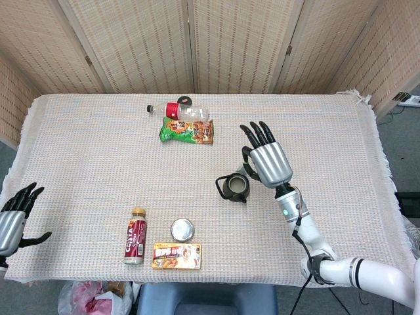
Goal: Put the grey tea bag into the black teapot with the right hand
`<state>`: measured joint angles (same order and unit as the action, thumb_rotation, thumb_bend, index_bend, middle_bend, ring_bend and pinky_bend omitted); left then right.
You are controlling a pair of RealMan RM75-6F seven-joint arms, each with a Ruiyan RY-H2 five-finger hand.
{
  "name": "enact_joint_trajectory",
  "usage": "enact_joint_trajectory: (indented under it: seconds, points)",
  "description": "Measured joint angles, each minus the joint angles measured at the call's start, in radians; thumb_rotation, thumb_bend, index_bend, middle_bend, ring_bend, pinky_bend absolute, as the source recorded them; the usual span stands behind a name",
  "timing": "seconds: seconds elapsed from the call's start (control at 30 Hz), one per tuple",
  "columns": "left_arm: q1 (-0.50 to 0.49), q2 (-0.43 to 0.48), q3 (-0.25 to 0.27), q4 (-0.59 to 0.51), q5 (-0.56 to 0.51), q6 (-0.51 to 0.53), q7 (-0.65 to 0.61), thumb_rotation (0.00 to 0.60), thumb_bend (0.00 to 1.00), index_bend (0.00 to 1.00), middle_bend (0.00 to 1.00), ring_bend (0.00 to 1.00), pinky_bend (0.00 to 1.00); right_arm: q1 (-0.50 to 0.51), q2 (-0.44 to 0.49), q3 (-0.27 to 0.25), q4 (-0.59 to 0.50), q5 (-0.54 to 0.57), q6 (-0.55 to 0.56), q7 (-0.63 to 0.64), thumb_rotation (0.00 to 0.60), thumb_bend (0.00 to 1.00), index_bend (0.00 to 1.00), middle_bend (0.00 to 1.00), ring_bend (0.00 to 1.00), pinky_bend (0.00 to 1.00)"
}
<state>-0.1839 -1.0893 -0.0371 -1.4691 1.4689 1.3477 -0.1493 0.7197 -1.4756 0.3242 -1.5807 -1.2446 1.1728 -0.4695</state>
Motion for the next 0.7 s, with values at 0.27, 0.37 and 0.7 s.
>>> enact_joint_trajectory:
  seconds: [0.27, 0.37, 0.7]
  points:
    - [0.000, 0.002, 0.002, 0.000, 0.003, -0.003, -0.006, 0.600, 0.19, 0.00, 0.00, 0.00, 0.18, 0.009, 0.001, -0.008, -0.002, 0.011, 0.000, -0.015, 0.600, 0.38, 0.67, 0.10, 0.00, 0.00]
    - [-0.001, 0.003, 0.001, 0.002, -0.001, -0.005, -0.007, 0.600, 0.19, 0.00, 0.00, 0.00, 0.18, 0.013, -0.004, -0.018, 0.006, 0.011, -0.003, -0.023, 0.600, 0.38, 0.67, 0.10, 0.00, 0.00]
    - [0.001, 0.001, 0.002, 0.004, -0.002, -0.004, -0.009, 0.600, 0.19, 0.00, 0.00, 0.00, 0.18, 0.021, -0.033, -0.058, 0.062, 0.003, -0.023, -0.018, 0.600, 0.38, 0.67, 0.10, 0.00, 0.00]
